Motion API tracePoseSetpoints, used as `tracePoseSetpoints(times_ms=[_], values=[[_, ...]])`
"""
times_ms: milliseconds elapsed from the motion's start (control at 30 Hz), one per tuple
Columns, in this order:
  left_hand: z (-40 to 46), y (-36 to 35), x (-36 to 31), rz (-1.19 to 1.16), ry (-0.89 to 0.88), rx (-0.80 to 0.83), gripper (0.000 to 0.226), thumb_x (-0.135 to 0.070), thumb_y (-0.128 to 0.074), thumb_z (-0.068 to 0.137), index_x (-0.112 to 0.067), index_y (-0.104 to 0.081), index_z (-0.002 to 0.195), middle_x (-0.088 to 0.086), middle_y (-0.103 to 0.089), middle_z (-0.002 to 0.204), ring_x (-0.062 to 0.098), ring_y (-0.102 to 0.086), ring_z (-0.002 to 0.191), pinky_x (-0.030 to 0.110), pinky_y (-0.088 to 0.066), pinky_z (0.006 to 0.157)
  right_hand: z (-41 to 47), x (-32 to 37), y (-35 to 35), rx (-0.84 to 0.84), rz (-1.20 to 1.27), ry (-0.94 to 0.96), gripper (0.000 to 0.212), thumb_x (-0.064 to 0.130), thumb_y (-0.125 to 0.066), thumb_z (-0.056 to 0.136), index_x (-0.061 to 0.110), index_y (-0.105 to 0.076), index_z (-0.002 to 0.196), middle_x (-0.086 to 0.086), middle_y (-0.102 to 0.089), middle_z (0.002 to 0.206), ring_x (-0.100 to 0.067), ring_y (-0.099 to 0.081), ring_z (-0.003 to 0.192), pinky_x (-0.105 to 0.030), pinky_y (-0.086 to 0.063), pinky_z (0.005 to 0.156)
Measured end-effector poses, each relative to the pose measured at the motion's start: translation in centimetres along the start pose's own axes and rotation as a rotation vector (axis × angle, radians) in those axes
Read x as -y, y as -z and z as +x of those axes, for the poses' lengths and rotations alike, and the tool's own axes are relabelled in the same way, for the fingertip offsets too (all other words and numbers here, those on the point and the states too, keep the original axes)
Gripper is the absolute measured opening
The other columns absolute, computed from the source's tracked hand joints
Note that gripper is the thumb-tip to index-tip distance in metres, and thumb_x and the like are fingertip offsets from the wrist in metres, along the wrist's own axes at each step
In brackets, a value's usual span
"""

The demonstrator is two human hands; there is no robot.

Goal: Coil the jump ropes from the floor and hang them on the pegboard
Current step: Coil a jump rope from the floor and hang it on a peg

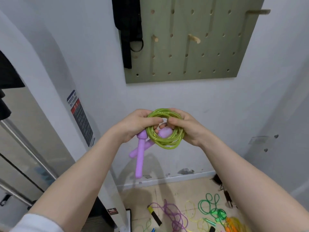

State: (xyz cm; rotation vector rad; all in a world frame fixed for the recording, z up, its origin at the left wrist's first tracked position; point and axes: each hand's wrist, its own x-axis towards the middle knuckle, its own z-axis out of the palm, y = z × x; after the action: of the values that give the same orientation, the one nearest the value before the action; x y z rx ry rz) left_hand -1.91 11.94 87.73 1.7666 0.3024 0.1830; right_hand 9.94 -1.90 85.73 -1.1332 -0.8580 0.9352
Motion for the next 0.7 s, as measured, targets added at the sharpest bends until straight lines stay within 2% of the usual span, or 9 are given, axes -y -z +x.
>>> tracePoseSetpoints(times_ms=[67, 133, 200, 267, 333, 433, 533, 600, 700], values=[[2.3, 0.1, -1.5, 0.008, -0.025, -0.043, 0.013, -0.008, -0.060, 0.087, -0.008, -0.059, 0.075, -0.001, -0.056, 0.057, 0.012, -0.055, 0.054, 0.021, -0.046, 0.056, 1.8, 1.5, 1.7, -0.099, -0.184, 0.065, 0.026, 0.021, -0.064, 0.076, 0.016, -0.054, 0.100, -0.003, -0.065, 0.068, -0.016, -0.065, 0.068, -0.026, -0.052, 0.065], [4.7, 0.2, -2.8, -0.045, -0.063, -0.096, 0.004, -0.007, -0.062, 0.086, -0.009, -0.058, 0.085, 0.000, -0.058, 0.058, 0.013, -0.060, 0.054, 0.021, -0.050, 0.056, 3.7, 3.4, 3.4, -0.216, -0.474, 0.127, 0.014, 0.026, -0.058, 0.089, 0.017, -0.051, 0.097, -0.010, -0.061, 0.068, -0.023, -0.063, 0.067, -0.029, -0.047, 0.061], [7.1, 0.0, -4.0, -0.075, -0.103, -0.144, 0.014, -0.006, -0.064, 0.085, -0.010, -0.056, 0.095, 0.000, -0.061, 0.061, 0.011, -0.062, 0.056, 0.020, -0.050, 0.055, 5.3, 5.3, 5.0, -0.270, -0.806, 0.214, 0.016, 0.030, -0.046, 0.096, 0.015, -0.046, 0.099, -0.009, -0.061, 0.070, -0.028, -0.064, 0.068, -0.029, -0.046, 0.056], [9.1, -0.4, -5.2, -0.051, -0.153, -0.181, 0.023, -0.006, -0.065, 0.085, -0.012, -0.053, 0.103, 0.001, -0.061, 0.066, 0.010, -0.063, 0.058, 0.017, -0.047, 0.050, 6.9, 7.1, 6.6, -0.269, -1.147, 0.265, 0.022, 0.037, -0.038, 0.097, 0.015, -0.041, 0.101, -0.006, -0.061, 0.071, -0.029, -0.061, 0.070, -0.035, -0.047, 0.061], [11.3, -0.7, -6.4, 0.015, -0.222, -0.212, 0.024, -0.008, -0.064, 0.086, -0.015, -0.049, 0.104, 0.004, -0.059, 0.069, 0.015, -0.061, 0.061, 0.019, -0.044, 0.049, 8.1, 9.1, 8.2, -0.291, -1.342, 0.295, 0.023, 0.041, -0.033, 0.098, 0.018, -0.036, 0.102, -0.002, -0.056, 0.070, -0.028, -0.058, 0.069, -0.039, -0.045, 0.064], [14.7, -0.9, -8.4, 0.227, -0.349, -0.269, 0.022, -0.014, -0.063, 0.087, -0.020, -0.049, 0.103, 0.004, -0.058, 0.069, 0.017, -0.055, 0.063, 0.027, -0.042, 0.057, 9.4, 11.5, 10.9, -0.332, -1.426, 0.376, 0.025, 0.039, -0.035, 0.098, 0.017, -0.036, 0.107, -0.001, -0.056, 0.074, -0.028, -0.057, 0.071, -0.041, -0.047, 0.065], [18.1, -1.3, -10.4, 0.474, -0.459, -0.341, 0.023, -0.021, -0.063, 0.084, -0.025, -0.050, 0.103, -0.004, -0.061, 0.068, 0.003, -0.050, 0.053, 0.018, -0.042, 0.054, 10.3, 13.3, 13.9, -0.350, -1.430, 0.420, 0.024, 0.033, -0.039, 0.097, 0.016, -0.037, 0.115, -0.002, -0.056, 0.084, -0.027, -0.056, 0.078, -0.041, -0.047, 0.070], [20.4, -1.6, -11.6, 0.532, -0.514, -0.359, 0.024, -0.020, -0.063, 0.086, -0.023, -0.051, 0.107, -0.011, -0.057, 0.069, -0.002, -0.051, 0.056, 0.012, -0.042, 0.057, 11.3, 14.3, 15.8, -0.402, -1.443, 0.441, 0.025, 0.032, -0.040, 0.097, 0.018, -0.037, 0.117, -0.003, -0.056, 0.091, -0.026, -0.054, 0.084, -0.042, -0.046, 0.072], [23.7, -1.7, -13.3, 0.582, -0.592, -0.414, 0.027, -0.022, -0.060, 0.088, -0.023, -0.053, 0.114, -0.009, -0.060, 0.086, 0.003, -0.051, 0.068, 0.020, -0.046, 0.067, 13.3, 15.6, 18.1, -0.530, -1.430, 0.512, 0.025, 0.033, -0.038, 0.097, 0.020, -0.039, 0.119, -0.006, -0.058, 0.093, -0.026, -0.052, 0.087, -0.036, -0.040, 0.066]])
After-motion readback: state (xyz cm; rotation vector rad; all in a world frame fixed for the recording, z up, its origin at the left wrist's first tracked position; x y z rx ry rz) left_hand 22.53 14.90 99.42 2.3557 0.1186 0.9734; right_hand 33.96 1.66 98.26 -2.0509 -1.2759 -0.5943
